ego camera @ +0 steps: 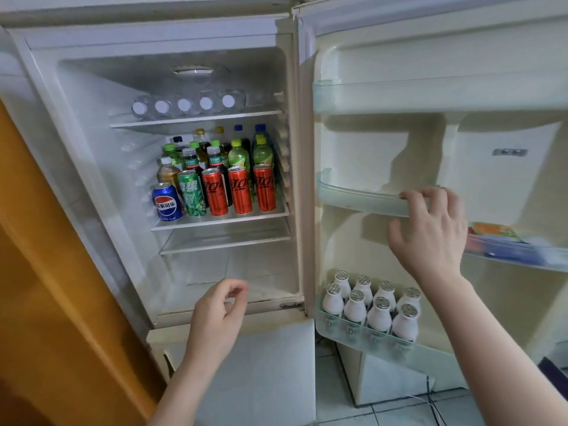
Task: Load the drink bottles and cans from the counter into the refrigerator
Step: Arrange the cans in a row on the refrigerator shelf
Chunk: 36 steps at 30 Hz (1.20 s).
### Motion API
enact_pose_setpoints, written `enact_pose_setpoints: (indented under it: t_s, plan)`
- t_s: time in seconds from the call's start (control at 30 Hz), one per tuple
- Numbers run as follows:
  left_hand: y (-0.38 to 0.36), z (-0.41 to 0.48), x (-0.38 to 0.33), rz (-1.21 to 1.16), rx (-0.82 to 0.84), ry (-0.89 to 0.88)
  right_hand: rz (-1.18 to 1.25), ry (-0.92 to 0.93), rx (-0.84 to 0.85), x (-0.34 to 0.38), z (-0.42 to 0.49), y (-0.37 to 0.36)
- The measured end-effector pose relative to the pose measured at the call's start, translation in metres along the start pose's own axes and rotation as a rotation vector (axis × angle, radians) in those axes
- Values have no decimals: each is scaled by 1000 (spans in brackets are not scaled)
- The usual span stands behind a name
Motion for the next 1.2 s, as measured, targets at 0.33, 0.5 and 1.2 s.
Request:
enact_pose_setpoints:
  t_s: [0.33,0.5,1.2]
  plan:
    - [61,-46,49,14,-16,125,-42,-80,9,39,-22,6]
    - [96,-66,74,-31,-2,166,-82,-35,64,82,-46,9]
    - [169,-131,114,-267,170,98,51,-230,-415,168,-246,158]
Point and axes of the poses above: each hand's wrist, its own z-axis towards the middle knuckle, its own y-axis out of the back of the hand, x = y × z, the point moved 4 cm from there along z, towards the middle knuckle, and after that the axes turned 9 degrees about z, right-handed, at the moved point
